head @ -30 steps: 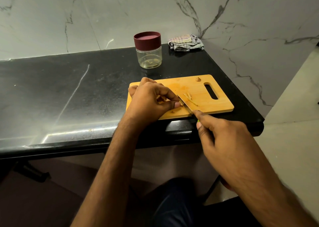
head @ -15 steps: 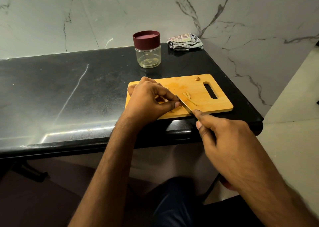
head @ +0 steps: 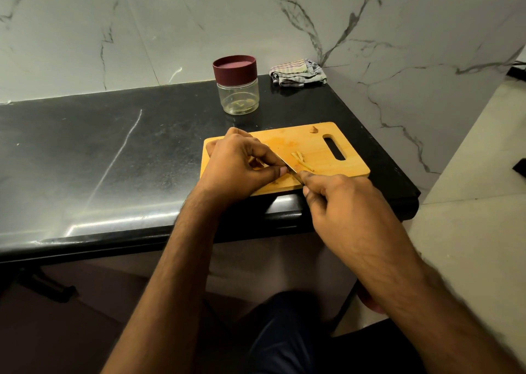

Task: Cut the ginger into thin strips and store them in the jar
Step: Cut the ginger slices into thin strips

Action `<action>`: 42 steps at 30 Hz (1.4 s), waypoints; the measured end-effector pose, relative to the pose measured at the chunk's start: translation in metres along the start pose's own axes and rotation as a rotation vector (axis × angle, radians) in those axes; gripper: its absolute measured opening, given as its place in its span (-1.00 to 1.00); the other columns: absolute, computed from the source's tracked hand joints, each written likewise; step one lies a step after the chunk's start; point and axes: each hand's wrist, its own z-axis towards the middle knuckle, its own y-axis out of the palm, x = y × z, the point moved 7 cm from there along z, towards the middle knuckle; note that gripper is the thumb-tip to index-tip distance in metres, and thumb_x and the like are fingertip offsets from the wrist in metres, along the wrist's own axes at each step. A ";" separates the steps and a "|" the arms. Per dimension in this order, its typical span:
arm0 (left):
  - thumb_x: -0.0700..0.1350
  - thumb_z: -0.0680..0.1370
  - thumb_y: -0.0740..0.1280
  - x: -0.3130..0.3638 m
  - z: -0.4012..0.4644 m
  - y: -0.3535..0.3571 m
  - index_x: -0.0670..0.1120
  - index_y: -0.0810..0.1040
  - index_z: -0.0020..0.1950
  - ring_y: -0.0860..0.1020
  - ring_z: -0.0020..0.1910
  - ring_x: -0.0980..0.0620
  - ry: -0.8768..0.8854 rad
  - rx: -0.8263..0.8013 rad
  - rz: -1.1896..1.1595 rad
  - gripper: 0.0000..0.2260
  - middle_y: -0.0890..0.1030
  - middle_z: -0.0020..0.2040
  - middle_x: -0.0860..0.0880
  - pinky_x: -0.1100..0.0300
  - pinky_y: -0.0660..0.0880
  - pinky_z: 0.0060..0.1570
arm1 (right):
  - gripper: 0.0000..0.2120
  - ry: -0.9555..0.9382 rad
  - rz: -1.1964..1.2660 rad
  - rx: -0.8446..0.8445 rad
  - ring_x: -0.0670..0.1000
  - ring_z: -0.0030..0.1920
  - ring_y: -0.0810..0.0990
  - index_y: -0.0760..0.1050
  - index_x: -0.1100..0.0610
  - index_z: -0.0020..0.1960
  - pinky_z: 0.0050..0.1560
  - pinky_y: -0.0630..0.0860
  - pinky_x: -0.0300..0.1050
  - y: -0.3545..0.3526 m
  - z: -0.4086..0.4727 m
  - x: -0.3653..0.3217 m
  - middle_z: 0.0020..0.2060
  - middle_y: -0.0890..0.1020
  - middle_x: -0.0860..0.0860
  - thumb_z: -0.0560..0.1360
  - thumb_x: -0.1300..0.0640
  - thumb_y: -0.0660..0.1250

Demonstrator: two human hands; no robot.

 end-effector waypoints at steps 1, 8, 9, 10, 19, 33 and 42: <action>0.08 0.40 0.55 0.000 0.000 0.000 0.32 0.64 -0.23 0.34 0.16 0.32 0.001 -0.001 0.001 -0.86 0.61 -0.13 0.33 -0.13 0.23 0.32 | -0.66 -0.006 0.000 -0.001 -0.16 -0.24 0.40 0.41 -0.12 0.38 -0.33 0.27 -0.41 0.000 0.001 -0.001 -0.08 0.61 -0.09 0.61 0.00 0.18; 0.07 0.41 0.56 -0.003 -0.001 0.002 0.26 0.67 -0.22 0.24 0.10 0.51 -0.034 -0.005 -0.013 -0.90 0.55 -0.17 0.43 -0.01 0.19 0.22 | -0.64 -0.007 -0.047 -0.026 -0.12 -0.17 0.51 0.38 -0.17 0.39 -0.25 0.41 -0.32 -0.007 -0.009 0.001 -0.05 0.62 -0.10 0.61 -0.04 0.17; 0.06 0.41 0.55 -0.003 -0.001 0.003 0.25 0.67 -0.21 0.22 0.10 0.54 -0.033 -0.009 -0.013 -0.90 0.53 -0.16 0.48 -0.03 0.21 0.23 | -0.64 0.001 -0.059 -0.022 -0.12 -0.11 0.54 0.37 -0.19 0.39 -0.17 0.45 -0.28 -0.009 -0.013 0.003 -0.02 0.62 -0.13 0.61 -0.05 0.16; 0.06 0.41 0.55 -0.003 -0.001 0.004 0.23 0.68 -0.20 0.22 0.10 0.54 -0.029 -0.014 -0.011 -0.92 0.51 -0.13 0.52 -0.06 0.24 0.26 | -0.64 0.008 -0.081 -0.015 -0.11 -0.06 0.54 0.35 -0.22 0.40 -0.13 0.46 -0.25 -0.011 -0.016 0.005 -0.01 0.61 -0.15 0.61 -0.06 0.16; 0.17 0.48 0.41 0.001 0.001 0.011 0.30 0.61 -0.05 0.30 0.13 0.20 0.067 -0.057 0.053 -0.94 0.52 -0.07 0.28 -0.20 0.35 0.22 | -0.62 0.018 -0.093 0.004 -0.11 0.02 0.49 0.30 -0.26 0.42 -0.08 0.46 -0.20 -0.008 -0.012 0.015 0.01 0.54 -0.15 0.61 -0.09 0.13; 0.10 0.45 0.53 -0.003 0.003 0.006 0.21 0.55 0.13 0.42 0.17 0.21 -0.018 0.002 -0.033 -0.70 0.65 -0.11 0.30 -0.14 0.29 0.28 | -0.62 0.005 0.029 0.028 -0.22 -0.33 0.40 0.34 -0.18 0.42 -0.40 0.20 -0.48 -0.009 -0.018 0.009 -0.31 0.40 -0.23 0.61 -0.05 0.14; 0.07 0.45 0.53 0.000 0.001 0.004 0.25 0.63 -0.15 0.39 0.16 0.19 -0.024 0.007 0.006 -0.89 0.62 -0.17 0.32 0.11 0.09 0.09 | -0.59 -0.013 0.059 -0.025 -0.23 -0.35 0.38 0.30 -0.10 0.46 -0.40 0.21 -0.47 -0.001 -0.021 -0.003 -0.31 0.40 -0.20 0.62 -0.02 0.11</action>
